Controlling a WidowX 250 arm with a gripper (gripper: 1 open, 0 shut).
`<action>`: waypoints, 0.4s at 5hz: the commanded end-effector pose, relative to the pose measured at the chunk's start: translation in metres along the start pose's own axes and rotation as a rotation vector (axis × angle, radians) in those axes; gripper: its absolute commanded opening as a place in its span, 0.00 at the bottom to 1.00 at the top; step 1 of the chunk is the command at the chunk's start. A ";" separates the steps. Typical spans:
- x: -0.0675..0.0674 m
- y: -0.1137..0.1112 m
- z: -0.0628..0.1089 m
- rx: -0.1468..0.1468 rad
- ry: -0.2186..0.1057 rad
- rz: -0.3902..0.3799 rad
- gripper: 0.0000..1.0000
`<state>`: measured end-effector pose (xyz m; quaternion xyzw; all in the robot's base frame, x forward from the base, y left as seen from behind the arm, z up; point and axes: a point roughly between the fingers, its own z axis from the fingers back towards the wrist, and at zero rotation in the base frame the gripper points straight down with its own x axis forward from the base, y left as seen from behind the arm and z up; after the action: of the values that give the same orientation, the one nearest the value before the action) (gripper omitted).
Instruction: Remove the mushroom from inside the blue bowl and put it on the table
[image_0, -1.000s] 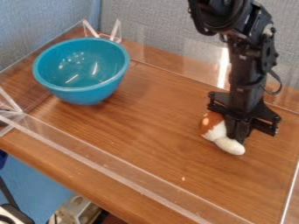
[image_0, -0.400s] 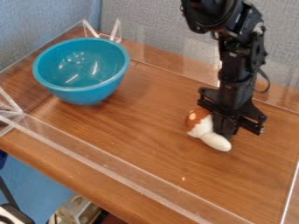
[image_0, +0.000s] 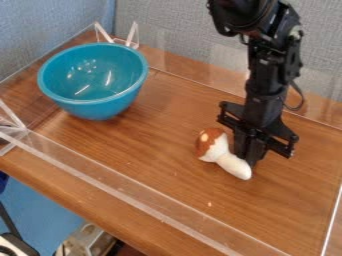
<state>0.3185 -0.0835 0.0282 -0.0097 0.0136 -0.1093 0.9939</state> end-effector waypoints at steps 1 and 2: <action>0.009 0.000 0.011 0.002 -0.047 0.014 1.00; 0.008 0.005 0.018 0.012 -0.069 0.033 1.00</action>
<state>0.3192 -0.0813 0.0241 -0.0035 0.0152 -0.0956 0.9953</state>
